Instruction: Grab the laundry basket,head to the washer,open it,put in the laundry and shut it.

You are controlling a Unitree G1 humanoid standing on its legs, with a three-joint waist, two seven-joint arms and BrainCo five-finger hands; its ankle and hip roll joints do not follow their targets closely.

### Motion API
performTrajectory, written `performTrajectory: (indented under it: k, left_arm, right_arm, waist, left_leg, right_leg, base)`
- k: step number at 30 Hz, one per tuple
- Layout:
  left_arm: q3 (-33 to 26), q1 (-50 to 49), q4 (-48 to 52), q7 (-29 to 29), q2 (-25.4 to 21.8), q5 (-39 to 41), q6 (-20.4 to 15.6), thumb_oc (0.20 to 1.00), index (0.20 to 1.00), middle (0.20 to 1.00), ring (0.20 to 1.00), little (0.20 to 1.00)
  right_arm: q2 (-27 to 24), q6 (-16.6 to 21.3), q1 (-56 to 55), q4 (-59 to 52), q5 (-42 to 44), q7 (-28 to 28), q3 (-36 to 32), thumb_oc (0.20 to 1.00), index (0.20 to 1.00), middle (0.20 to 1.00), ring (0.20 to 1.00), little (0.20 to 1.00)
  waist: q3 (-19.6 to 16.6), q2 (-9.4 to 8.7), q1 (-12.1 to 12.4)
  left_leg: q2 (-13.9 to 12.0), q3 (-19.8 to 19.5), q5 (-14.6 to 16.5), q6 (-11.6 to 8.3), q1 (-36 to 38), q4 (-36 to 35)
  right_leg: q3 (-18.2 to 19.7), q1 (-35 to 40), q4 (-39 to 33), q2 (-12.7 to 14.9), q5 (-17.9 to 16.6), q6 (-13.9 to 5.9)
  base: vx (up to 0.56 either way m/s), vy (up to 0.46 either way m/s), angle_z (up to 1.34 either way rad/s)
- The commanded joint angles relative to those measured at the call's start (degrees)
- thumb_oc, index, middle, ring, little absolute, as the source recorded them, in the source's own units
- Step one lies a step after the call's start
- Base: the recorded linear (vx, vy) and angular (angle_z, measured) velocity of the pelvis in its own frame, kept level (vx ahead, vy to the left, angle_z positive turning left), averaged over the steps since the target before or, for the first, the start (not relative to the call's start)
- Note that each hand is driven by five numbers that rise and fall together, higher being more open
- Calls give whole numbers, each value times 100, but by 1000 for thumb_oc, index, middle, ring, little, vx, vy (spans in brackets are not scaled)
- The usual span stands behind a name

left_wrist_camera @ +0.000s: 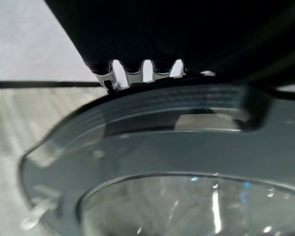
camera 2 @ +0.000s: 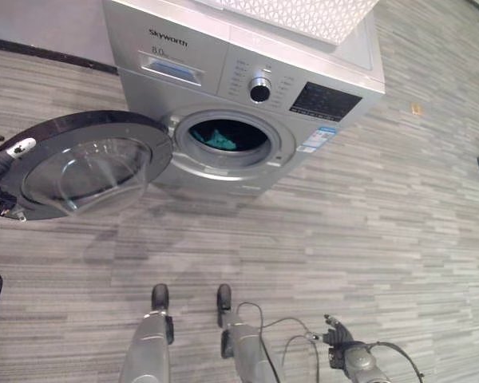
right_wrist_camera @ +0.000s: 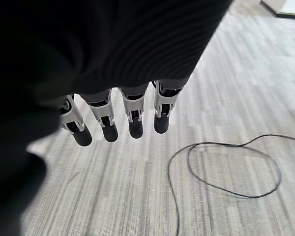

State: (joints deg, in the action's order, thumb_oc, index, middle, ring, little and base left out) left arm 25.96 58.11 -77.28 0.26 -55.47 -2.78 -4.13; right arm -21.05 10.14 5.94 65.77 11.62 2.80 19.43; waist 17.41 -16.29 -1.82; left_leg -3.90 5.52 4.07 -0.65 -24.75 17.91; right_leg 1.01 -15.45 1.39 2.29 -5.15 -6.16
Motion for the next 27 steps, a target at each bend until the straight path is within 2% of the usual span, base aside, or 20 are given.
performTrajectory:
  k: [1,5,6,11,14,20,22,23,24,27]
  left_arm:
    - [268,-185,87,-602,-5,-117,275,1000,1000,1000,1000,1000]
    - [377,-556,1337,-822,-84,160,220,1000,1000,1000,1000,1000]
    - [346,-967,2151,-870,-200,268,175,1000,1000,1000,1000,1000]
    - [-176,-2206,3444,-886,-252,655,42,1000,1000,1000,1000,1000]
    - [-626,-3083,4003,-899,-102,791,12,1000,1000,1000,1000,1000]
    - [-1224,-4544,5034,-891,684,986,-38,1000,1000,1000,1000,1000]
    - [-1116,-4727,5092,-924,1114,1089,-50,1000,1000,1000,1000,1000]
    - [-1039,-4892,5330,-897,1512,1171,-67,1000,1000,1000,1000,1000]
    - [-1039,-4894,5331,-896,1517,1169,-66,1000,1000,1000,1000,1000]
    - [-711,-4735,5368,-842,2169,1220,-49,1000,1000,1000,1000,1000]
  right_arm:
    - [-332,-104,-19,175,96,113,197,1000,1000,1000,1000,1000]
    - [-391,-109,-54,118,61,156,117,1000,1000,1000,1000,1000]
    - [-443,-100,-124,-9,45,148,14,1000,1000,1000,1000,1000]
    - [-545,-93,-295,-262,-3,137,-246,1000,1000,1000,1000,1000]
    - [-577,-111,-395,-263,-74,109,-426,1000,1000,1000,1000,1000]
    - [-584,-173,-623,-173,-286,46,-788,1000,1000,1000,1000,1000]
    - [-594,-183,-609,1,-334,25,-829,1000,1000,1000,1000,1000]
    - [-578,-202,-631,82,-397,14,-871,1000,1000,1000,1000,1000]
    - [-583,-202,-633,82,-397,14,-871,1000,1000,1000,1000,1000]
    - [-501,-216,-635,182,-366,-44,-895,1000,1000,1000,1000,1000]
  waist:
    - [-41,228,46]
    - [35,344,175]
    - [75,424,256]
    - [103,677,334]
    - [50,863,318]
    - [-99,1213,183]
    - [-139,1312,119]
    - [-195,1385,67]
    - [-193,1390,67]
    - [-265,1445,-36]
  left_leg:
    - [106,-307,5,-54,236,-285]
    - [180,-491,-123,-77,265,-405]
    - [224,-571,-187,-91,327,-478]
    - [299,-668,-316,-123,533,-645]
    - [320,-692,-375,-142,717,-751]
    - [352,-683,-489,-180,1035,-1004]
    - [342,-679,-515,-189,1085,-1012]
    - [324,-647,-505,-189,1171,-1030]
    - [323,-647,-504,-190,1176,-1032]
    - [282,-603,-500,-196,1279,-1086]
  right_leg:
    - [20,228,-49,157,-207,-493]
    - [-190,248,10,197,-116,-418]
    - [-299,290,36,225,-63,-384]
    - [-434,413,111,259,51,-292]
    - [-437,499,153,259,132,-224]
    - [-376,611,223,200,305,-101]
    - [-337,633,259,166,346,-63]
    - [-309,675,296,128,401,-22]
    - [-309,679,297,127,402,-22]
    - [-246,716,321,69,454,19]
  base:
    - [-26,-68,3]
    - [-29,-93,22]
    - [-35,-148,44]
    - [-28,-67,30]
    - [-9,-39,4]
    - [-6,-19,2]
    - [10,-16,0]
    - [0,0,0]
    - [27,-41,-5]
    - [29,-49,-5]
